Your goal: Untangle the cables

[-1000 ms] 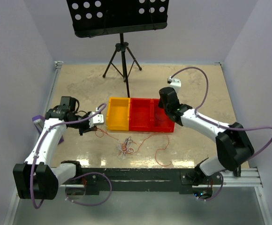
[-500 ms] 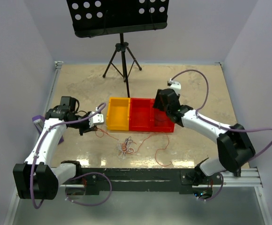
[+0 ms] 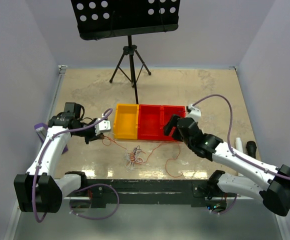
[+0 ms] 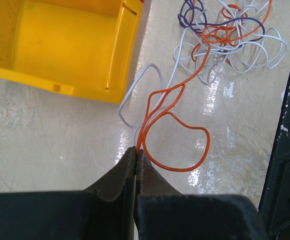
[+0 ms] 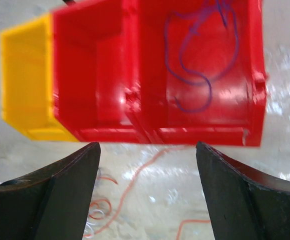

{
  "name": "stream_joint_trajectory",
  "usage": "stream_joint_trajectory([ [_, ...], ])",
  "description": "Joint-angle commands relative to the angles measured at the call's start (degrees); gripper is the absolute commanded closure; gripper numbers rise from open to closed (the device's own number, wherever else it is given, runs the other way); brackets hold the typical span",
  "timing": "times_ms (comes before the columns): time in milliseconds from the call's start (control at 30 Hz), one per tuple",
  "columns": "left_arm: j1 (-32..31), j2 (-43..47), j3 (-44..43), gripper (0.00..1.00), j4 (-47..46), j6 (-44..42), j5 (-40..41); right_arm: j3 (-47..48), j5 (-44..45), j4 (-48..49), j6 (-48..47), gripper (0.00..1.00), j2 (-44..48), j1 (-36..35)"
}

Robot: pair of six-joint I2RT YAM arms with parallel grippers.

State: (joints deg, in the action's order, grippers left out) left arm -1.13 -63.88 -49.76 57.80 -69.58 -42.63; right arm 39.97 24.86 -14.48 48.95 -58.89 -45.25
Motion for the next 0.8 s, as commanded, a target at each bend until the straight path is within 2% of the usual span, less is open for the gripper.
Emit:
stream_joint_trajectory([
  [0, 0.3, 0.2, -0.5, 0.99, -1.1, 0.5, -1.8, -4.6, 0.5, -7.0, 11.9, 0.19, 1.2, -1.4],
  [267, 0.3, -0.4, -0.6, 0.99, -0.9, 0.4, -1.7, -5.6, 3.5, -8.0, 12.7, 0.20, -1.8, -2.2],
  [467, 0.3, -0.5, -0.5, 0.99, -0.8, 0.1, -1.8, -3.9, 5.1, -6.1, 12.7, 0.20, -10.1, -3.2],
  [567, 0.4, -0.5, -0.6, 0.99, -0.6, 0.1, -1.8, -2.4, 7.0, -7.4, 14.4, 0.33, -13.6, -3.3],
  [767, 0.4, -0.9, -0.6, 0.99, -0.6, -0.2, -1.9, -2.7, 8.3, -7.7, 15.8, 0.38, -13.8, -4.8],
])
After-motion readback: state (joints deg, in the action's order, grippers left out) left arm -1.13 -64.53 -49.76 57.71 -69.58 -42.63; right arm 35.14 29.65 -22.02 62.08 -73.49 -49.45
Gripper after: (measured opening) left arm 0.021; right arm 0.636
